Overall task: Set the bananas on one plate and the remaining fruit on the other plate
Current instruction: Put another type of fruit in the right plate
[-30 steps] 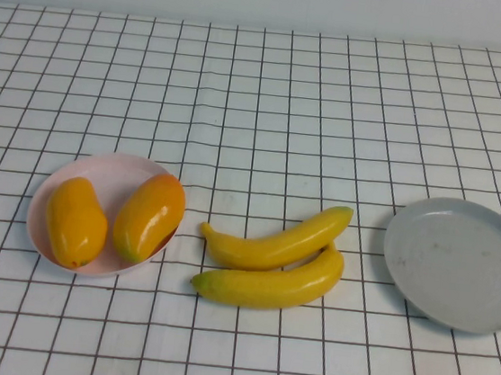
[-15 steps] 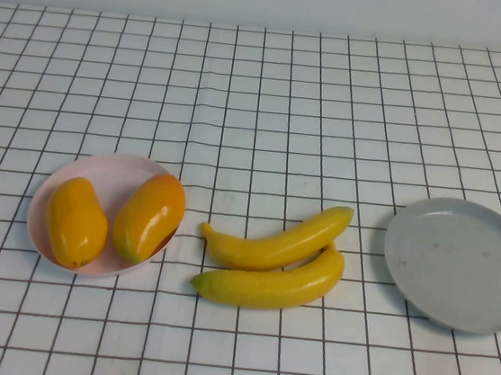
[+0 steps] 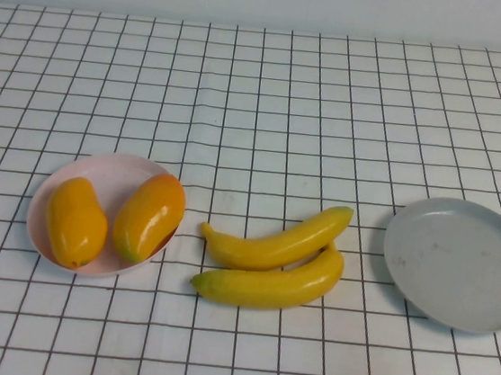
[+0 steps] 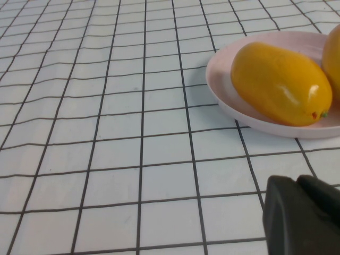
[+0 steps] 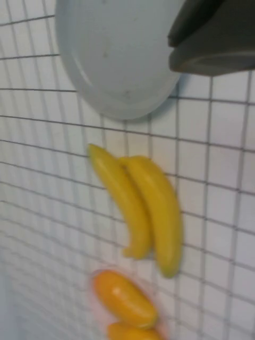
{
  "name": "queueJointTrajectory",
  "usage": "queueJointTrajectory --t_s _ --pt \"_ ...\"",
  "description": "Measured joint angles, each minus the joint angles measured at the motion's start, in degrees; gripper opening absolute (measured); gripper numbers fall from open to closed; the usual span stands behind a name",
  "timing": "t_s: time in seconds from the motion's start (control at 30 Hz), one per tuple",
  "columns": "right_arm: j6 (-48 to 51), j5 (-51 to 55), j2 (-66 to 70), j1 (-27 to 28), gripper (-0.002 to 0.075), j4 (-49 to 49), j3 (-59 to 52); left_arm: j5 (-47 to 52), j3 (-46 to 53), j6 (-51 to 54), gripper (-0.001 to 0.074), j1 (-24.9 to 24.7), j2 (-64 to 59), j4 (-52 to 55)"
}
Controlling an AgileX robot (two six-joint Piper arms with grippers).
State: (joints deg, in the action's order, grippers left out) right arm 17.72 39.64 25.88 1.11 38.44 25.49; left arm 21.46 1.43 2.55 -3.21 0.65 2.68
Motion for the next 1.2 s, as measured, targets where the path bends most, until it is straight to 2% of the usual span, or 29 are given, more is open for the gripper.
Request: queueJointTrajectory --t_s 0.2,0.37,0.43,0.53,0.63,0.73,0.93,1.1,1.2 --pt "12.3 16.0 18.3 0.0 -0.0016 -5.7 15.1 0.0 0.0 0.0 -0.0004 0.0 0.0 0.0" --pt "18.9 18.1 27.6 0.0 -0.0014 -6.2 20.8 0.0 0.0 0.0 -0.0004 0.0 0.0 0.0" --pt "20.3 18.1 30.2 0.0 0.0004 -6.4 22.0 0.0 0.0 0.0 -0.0004 0.0 0.0 0.0" --pt "22.6 18.0 33.8 -1.9 0.0085 -7.1 23.8 0.0 0.0 0.0 -0.0004 0.0 0.0 0.0" --pt "23.9 17.0 37.4 -7.9 0.0237 -9.6 25.1 0.0 0.0 0.0 -0.0004 0.0 0.0 0.0" --pt "24.4 14.9 40.8 -15.5 0.0326 -15.1 26.6 0.0 0.0 0.0 -0.0004 0.0 0.0 0.0" --pt "24.4 11.1 49.9 -30.6 0.0360 -28.9 30.4 0.0 0.0 0.0 -0.0004 0.0 0.0 0.0" --pt "24.4 9.5 59.4 -37.0 0.0370 -34.1 35.6 0.0 0.0 0.0 -0.0004 0.0 0.0 0.0" --pt "24.4 9.1 64.7 -38.9 0.0415 -34.6 39.5 0.0 0.0 0.0 -0.0004 0.0 0.0 0.0"
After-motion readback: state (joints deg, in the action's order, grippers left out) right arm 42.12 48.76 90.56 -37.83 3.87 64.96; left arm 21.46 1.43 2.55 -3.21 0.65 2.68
